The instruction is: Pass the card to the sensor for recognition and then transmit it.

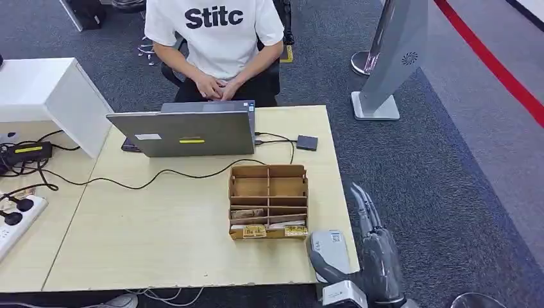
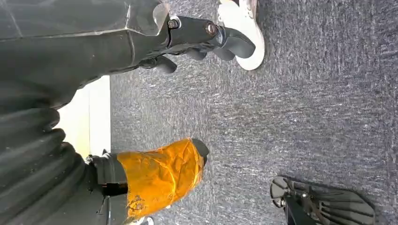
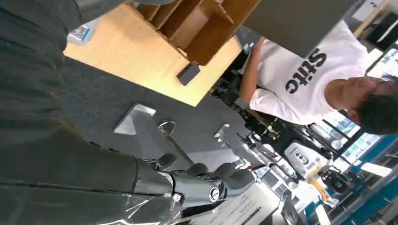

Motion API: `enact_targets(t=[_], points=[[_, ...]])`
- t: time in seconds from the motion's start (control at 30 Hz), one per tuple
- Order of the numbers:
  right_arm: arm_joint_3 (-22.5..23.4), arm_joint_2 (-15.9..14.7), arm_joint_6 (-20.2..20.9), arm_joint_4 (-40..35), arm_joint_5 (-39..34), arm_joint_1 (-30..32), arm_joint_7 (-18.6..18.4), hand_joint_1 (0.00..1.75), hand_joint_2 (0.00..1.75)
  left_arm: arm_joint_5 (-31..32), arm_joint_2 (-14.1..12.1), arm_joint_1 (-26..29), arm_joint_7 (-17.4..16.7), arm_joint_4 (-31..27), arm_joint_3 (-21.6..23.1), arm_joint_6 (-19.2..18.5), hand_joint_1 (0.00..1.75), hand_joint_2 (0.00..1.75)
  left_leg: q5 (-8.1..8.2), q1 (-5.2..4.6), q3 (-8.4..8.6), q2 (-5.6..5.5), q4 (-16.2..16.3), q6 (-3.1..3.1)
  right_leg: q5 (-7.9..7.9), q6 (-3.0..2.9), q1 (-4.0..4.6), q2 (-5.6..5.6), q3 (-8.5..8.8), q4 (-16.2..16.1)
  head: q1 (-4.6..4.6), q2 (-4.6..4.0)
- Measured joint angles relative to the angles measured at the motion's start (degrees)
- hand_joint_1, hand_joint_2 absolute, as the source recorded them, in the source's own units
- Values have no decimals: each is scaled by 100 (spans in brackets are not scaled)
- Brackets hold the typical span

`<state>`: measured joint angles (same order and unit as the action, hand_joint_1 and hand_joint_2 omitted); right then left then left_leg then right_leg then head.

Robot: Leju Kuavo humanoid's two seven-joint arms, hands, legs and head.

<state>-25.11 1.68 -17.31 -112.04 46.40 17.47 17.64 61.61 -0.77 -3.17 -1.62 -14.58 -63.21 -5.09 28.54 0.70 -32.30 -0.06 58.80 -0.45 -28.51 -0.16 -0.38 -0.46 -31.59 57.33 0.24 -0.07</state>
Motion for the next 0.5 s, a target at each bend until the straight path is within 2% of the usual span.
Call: enact_targets(t=[0.1, 0.2, 0.33, 0.4, 0.47, 0.5], points=[[2, -33, 0, 31, 375, 60, -44, 0, 175, 37, 15, -3, 0, 0, -29, 4, 0, 175, -1, 0, 4, 0, 0, -2, 1, -1, 0, 0, 3, 2, -2, 0], [-79, -53, -230, 140, 1431, 60, -383, 0, 175, 77, 24, -5, 18, 0, -31, 2, 0, 175, -2, 0, 5, 0, 0, -2, 1, -1, 0, 0, 4, 3, -2, 0], [-181, -74, -312, 230, 1647, 59, -463, 0, 175, 96, 26, -7, 33, 0, -33, 2, 0, 175, -1, 0, 5, 0, 0, -2, 1, -1, 0, 0, 4, 3, -2, 0], [-231, -137, -454, 290, 2290, 22, -848, 0, 175, 123, 31, -7, 42, 0, -35, 0, 0, 175, -1, 0, 4, 0, 0, -2, 1, -1, 0, 0, 4, 3, -2, 0], [-363, -276, -654, 464, 3373, -104, -1474, 0, 175, 162, 33, -10, 57, 0, -35, -4, 0, 175, -1, 0, 5, 4, 0, -2, 1, -1, 1, 4, 4, 3, -2, 0], [-448, -341, -726, 593, 3619, -174, -1719, 0, 175, 175, 35, -14, 66, 0, -37, -7, 0, 175, -1, 0, 5, 6, 0, -2, 1, -1, 1, 5, 4, 3, 0, 0]])
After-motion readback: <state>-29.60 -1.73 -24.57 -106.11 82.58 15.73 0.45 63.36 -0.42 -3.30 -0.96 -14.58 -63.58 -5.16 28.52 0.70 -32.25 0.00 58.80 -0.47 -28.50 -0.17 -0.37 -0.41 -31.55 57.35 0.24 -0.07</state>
